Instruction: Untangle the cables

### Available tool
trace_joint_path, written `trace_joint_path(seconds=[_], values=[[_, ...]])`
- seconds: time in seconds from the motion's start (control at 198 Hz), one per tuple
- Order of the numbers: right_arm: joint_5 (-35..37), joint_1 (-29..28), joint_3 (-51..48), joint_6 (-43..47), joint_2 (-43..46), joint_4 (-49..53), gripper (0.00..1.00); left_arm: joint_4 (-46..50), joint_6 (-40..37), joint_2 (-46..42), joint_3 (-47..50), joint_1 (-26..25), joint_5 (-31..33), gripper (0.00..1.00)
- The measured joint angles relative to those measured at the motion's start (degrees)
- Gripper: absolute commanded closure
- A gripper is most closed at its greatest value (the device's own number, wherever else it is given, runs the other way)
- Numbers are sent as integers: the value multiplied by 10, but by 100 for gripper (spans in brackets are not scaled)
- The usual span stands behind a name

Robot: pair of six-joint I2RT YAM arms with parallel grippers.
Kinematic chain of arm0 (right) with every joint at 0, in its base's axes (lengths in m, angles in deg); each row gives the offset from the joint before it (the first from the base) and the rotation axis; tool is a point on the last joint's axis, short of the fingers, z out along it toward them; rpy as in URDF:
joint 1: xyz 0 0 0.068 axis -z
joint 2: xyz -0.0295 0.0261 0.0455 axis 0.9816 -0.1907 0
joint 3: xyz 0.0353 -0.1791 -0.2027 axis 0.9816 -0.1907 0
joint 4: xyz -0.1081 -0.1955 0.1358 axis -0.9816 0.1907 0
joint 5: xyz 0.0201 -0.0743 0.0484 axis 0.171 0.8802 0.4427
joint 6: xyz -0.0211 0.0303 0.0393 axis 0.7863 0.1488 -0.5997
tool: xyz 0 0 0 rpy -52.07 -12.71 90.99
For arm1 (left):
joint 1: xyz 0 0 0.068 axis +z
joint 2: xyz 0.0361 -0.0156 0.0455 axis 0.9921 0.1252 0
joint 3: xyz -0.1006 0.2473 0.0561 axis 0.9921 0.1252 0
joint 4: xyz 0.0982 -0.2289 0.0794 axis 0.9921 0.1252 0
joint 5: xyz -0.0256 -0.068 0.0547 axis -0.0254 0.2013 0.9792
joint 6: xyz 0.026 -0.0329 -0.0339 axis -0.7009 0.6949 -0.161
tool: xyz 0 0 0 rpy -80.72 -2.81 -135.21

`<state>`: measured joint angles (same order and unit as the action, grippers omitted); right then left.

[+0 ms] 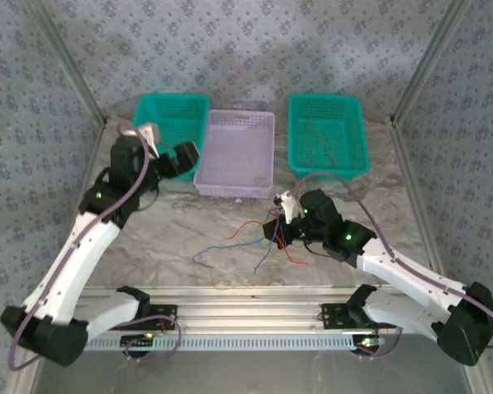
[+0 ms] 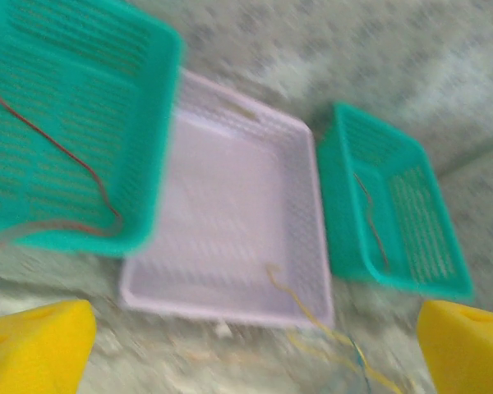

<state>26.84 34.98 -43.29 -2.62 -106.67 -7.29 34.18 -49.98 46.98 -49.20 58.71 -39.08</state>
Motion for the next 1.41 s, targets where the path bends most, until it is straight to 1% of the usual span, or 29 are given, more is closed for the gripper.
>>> trace_joint_path(seconds=[0.146, 0.252, 0.393, 0.499, 0.605, 0.756, 0.978, 1.11, 1.175, 1.281, 1.412], values=[[0, 0, 3, 2, -5, -1, 100, -27, 33, -64, 92, -91, -26, 0], [0, 0, 3, 2, -13, -4, 100, -42, 56, -87, 130, -150, -38, 0], [9, 1, 5, 4, -29, -6, 100, -80, 89, -86, 131, -215, -43, 0], [18, 2, 5, 6, -37, -9, 100, -92, 106, -65, 107, -267, -44, 0], [24, 2, 5, 8, -43, -11, 100, -108, 121, -40, 80, -301, -47, 0], [31, 2, 5, 9, -51, -13, 100, -111, 135, -1, 45, -332, -55, 0], [43, 2, 5, 17, -52, -13, 100, -106, 145, 40, 18, -357, -98, 2], [57, 2, 6, 20, -52, -11, 100, -97, 152, 54, 11, -365, -130, 7], [69, 2, 8, 23, -52, -7, 100, -90, 154, 60, 8, -365, -146, 12], [93, 1, 15, 30, -52, 3, 100, -72, 154, 69, 4, -367, -161, 14], [129, -5, 20, 36, -52, 16, 100, -42, 152, 81, -6, -368, -174, 19]])
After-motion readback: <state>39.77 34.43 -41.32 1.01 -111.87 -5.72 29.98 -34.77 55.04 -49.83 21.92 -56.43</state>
